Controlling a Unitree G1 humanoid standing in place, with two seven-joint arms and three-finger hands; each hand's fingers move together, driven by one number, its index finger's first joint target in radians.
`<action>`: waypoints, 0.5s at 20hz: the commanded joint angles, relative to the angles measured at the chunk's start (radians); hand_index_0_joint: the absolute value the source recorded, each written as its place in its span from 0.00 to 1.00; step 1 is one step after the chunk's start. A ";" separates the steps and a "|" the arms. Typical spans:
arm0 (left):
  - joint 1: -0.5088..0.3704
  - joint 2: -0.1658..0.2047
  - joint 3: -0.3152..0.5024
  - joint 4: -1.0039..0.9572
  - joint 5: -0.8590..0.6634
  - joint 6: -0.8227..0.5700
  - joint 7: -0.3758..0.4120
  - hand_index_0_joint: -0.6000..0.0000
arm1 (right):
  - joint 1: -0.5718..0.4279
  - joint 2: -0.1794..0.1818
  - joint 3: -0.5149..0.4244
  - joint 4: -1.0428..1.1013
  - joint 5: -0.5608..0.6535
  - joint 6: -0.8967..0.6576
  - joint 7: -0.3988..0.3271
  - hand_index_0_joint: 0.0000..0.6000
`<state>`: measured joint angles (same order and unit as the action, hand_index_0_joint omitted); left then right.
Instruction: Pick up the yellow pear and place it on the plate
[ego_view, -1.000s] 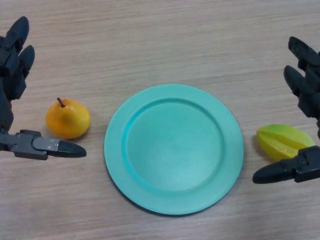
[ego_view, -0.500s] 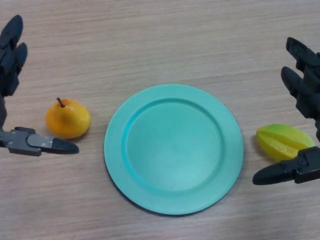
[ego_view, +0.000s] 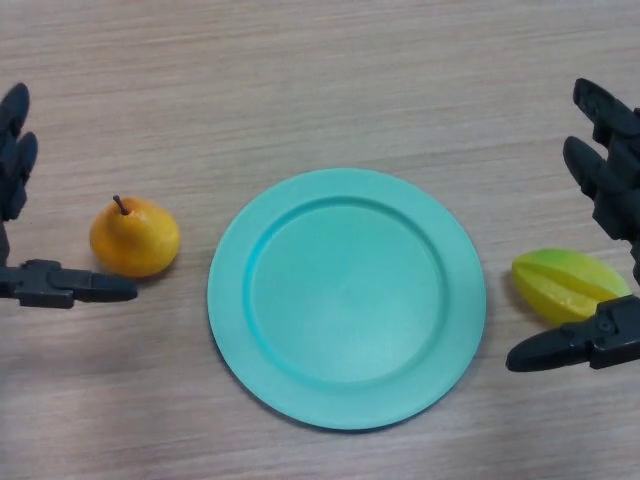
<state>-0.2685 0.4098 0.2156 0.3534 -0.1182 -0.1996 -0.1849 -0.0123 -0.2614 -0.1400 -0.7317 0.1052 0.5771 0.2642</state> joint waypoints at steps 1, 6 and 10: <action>-0.082 0.067 0.021 0.034 0.003 -0.204 0.012 1.00 | -0.017 -0.024 -0.072 -0.061 0.025 -0.082 -0.007 0.00; -0.165 0.060 -0.020 0.244 0.035 -0.328 -0.017 1.00 | -0.019 -0.028 -0.078 -0.055 0.027 -0.087 -0.012 0.00; -0.237 0.047 -0.050 0.418 0.060 -0.445 -0.034 1.00 | -0.022 -0.029 -0.072 -0.031 0.011 -0.125 -0.014 0.00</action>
<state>-0.4565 0.4046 0.1181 0.8458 -0.0535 -0.4948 -0.2276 -0.0086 -0.2612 -0.1416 -0.7211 0.1056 0.5828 0.2640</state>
